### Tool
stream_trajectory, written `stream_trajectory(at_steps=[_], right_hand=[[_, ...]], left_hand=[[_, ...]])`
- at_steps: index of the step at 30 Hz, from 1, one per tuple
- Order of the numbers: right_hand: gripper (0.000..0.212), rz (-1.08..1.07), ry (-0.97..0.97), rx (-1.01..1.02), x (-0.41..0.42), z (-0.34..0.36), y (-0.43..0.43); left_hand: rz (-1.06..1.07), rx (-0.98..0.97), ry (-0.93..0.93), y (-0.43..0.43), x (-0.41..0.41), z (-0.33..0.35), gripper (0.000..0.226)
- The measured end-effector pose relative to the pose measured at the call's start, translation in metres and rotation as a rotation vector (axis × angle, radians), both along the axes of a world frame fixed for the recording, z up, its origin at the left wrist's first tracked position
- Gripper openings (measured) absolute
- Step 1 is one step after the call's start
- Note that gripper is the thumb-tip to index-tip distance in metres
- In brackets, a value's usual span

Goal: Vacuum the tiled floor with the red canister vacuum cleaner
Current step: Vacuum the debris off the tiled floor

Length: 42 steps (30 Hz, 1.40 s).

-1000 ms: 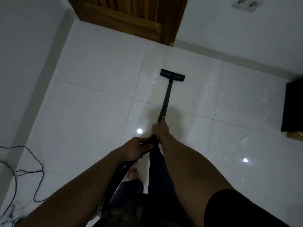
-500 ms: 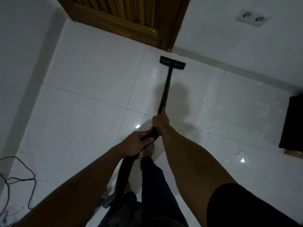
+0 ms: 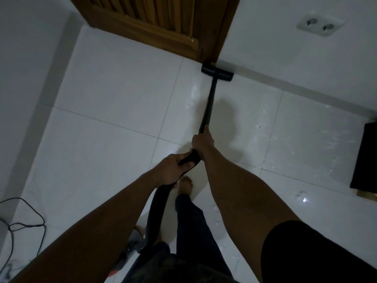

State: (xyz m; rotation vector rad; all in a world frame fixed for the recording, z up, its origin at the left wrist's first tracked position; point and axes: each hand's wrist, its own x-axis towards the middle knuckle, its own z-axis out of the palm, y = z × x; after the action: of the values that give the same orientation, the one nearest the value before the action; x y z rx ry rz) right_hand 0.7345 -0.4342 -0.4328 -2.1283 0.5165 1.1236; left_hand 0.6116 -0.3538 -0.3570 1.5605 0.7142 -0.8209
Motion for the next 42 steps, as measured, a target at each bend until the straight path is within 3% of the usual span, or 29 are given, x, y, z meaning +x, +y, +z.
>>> stream_trajectory(at_steps=[9, 24, 27, 33, 42], right_hand=[[0.078, 0.065, -0.02, 0.017, -0.099, 0.015, -0.012], [0.073, 0.03, -0.102, 0.012, -0.354, 0.068, -0.072], [0.066, 0.09, -0.145, -0.009, -0.402, 0.078, -0.097], [0.063, -0.035, -0.157, 0.099, -0.48, 0.089, -0.152], [0.074, -0.064, -0.106, 0.054, -0.62, 0.09, -0.262]], left_hand=[[-0.077, -0.016, 0.049, 0.004, -0.088, 0.014, 0.046], [-0.288, 0.092, -0.052, -0.047, -0.335, 0.069, 0.05], [-0.344, 0.142, -0.117, -0.068, -0.38, 0.074, 0.047], [-0.409, 0.138, -0.173, -0.115, -0.45, 0.077, 0.048], [-0.402, 0.068, -0.052, -0.219, -0.585, 0.083, 0.042]])
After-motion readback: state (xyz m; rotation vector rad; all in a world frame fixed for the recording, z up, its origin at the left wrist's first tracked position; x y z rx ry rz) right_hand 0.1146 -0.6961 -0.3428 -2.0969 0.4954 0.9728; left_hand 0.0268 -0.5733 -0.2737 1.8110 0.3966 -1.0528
